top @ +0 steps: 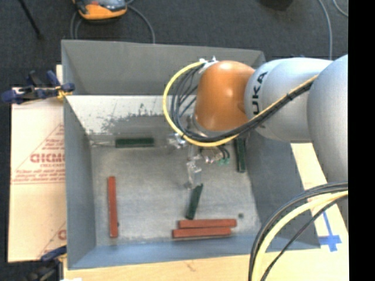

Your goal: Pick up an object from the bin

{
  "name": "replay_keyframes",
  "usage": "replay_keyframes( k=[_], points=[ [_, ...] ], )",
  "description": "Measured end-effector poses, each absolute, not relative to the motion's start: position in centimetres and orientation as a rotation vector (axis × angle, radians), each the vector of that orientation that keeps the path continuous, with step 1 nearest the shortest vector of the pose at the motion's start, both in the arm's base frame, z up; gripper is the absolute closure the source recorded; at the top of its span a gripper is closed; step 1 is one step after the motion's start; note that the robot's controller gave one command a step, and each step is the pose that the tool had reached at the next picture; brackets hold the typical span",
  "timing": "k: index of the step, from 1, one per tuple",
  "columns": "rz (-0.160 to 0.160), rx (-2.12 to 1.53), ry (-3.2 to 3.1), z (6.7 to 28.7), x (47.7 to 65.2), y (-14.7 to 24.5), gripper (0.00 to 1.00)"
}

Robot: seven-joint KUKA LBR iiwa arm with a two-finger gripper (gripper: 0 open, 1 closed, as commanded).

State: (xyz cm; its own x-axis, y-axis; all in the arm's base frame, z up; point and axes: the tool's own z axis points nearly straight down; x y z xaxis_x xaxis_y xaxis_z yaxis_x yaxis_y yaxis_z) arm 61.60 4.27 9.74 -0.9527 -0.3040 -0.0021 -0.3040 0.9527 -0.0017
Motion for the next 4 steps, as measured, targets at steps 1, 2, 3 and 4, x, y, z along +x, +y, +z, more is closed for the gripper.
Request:
replay_keyframes(
  k=[1, 2, 3, 4],
  points=[
    [0.0, -0.604, 3.079, 9.8, 61.6, -1.2, 0.0],
    [-0.007, -0.666, 3.068, 9.4, 60.0, -3.3, 0.0],
    [-0.002, -0.959, 2.989, 8.7, 58.5, -1.2, 0.0],
    [0.002, -1.327, 2.842, 7.1, 55.8, 1.9, 1.0]
  ],
)
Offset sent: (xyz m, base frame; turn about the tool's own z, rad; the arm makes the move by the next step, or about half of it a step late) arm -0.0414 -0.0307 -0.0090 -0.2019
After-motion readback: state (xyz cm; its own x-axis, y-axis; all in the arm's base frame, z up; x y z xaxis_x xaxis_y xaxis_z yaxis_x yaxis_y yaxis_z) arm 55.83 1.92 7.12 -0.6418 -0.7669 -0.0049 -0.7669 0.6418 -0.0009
